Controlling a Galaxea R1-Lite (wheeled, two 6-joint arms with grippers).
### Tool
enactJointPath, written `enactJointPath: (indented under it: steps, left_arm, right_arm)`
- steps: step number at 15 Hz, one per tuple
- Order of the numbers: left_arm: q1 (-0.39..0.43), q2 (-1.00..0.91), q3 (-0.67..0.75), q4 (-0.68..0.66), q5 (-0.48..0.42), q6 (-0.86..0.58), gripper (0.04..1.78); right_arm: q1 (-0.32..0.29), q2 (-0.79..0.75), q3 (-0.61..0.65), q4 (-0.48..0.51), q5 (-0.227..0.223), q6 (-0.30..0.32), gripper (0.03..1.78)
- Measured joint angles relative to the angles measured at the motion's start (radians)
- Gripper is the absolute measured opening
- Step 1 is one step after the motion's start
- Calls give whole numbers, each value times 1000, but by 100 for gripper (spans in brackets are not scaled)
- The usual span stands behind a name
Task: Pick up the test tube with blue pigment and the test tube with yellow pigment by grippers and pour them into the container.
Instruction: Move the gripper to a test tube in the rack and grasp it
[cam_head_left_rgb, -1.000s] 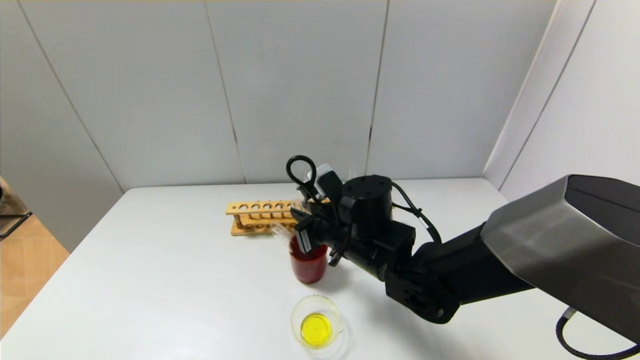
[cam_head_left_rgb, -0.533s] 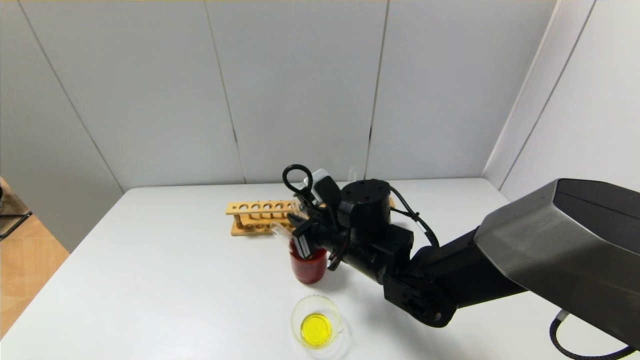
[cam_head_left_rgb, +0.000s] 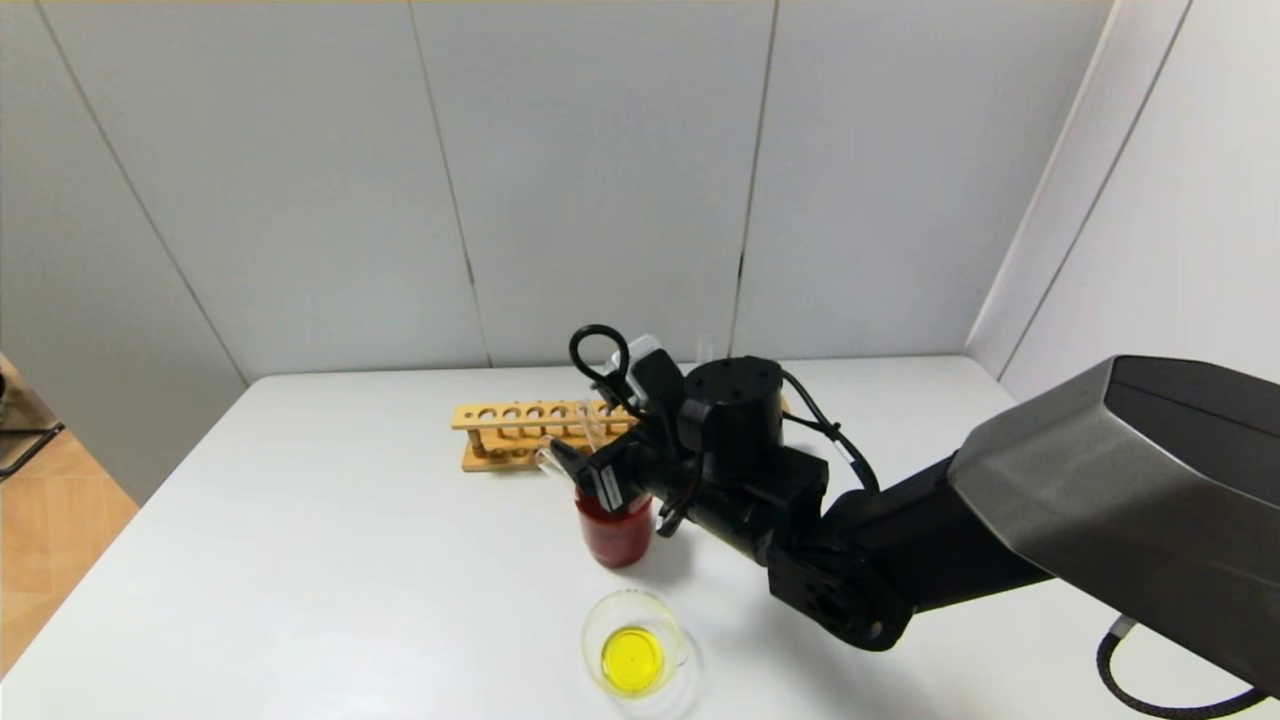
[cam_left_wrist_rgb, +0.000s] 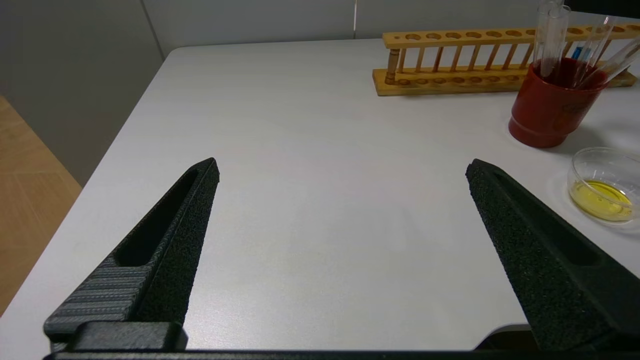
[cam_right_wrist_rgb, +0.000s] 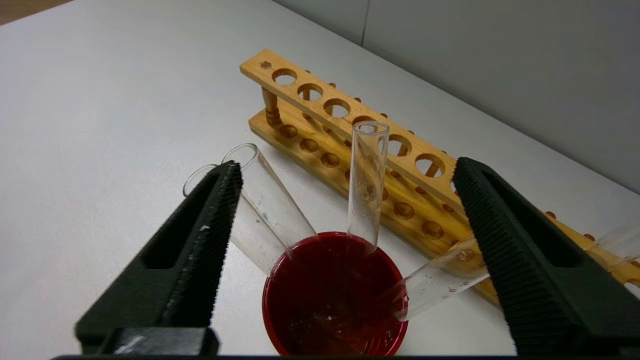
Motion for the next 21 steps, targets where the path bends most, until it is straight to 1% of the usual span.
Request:
enactJointPath:
  steps: [1,3,7,9,11,13,16,18,19,20,21]
  left_arm:
    - [0,0,0,0,0,0,175]
    - [0,0,0,0,0,0,175]
    - [0,0,0,0,0,0,175]
    - [0,0,0,0,0,0,175]
    - [0,0,0,0,0,0,175]
    - [0,0,0,0,0,0,175]
    - [0,0,0,0,0,0,175]
    - [0,0,0,0,0,0,175]
    - [0,0,0,0,0,0,175]
    - [0,0,0,0,0,0,175]
    - [0,0,0,0,0,1,175]
  right_arm:
    - [-3,-3,-6,-9,0,0,167]
    - [-10,-11,-30,-35,-4,3,174]
    - [-44,-39,-92,-45,-13,2,175]
    - [-64,-60,-94,-41,-17,3,175]
    - [-94,-88,-70,-34,-14,13,175]
    - [-129,-121,-7,-41,-13,26,175]
    - [-175,-188,138,-57,-27,85,175]
    - [-195,-220,240,-109,-67,145,175]
    - [-198,-226,292,-158,-98,174,175]
    - [-201,-228,341,-213,-128,190,175]
    - [-204,-228,384,-253,-141,200,175]
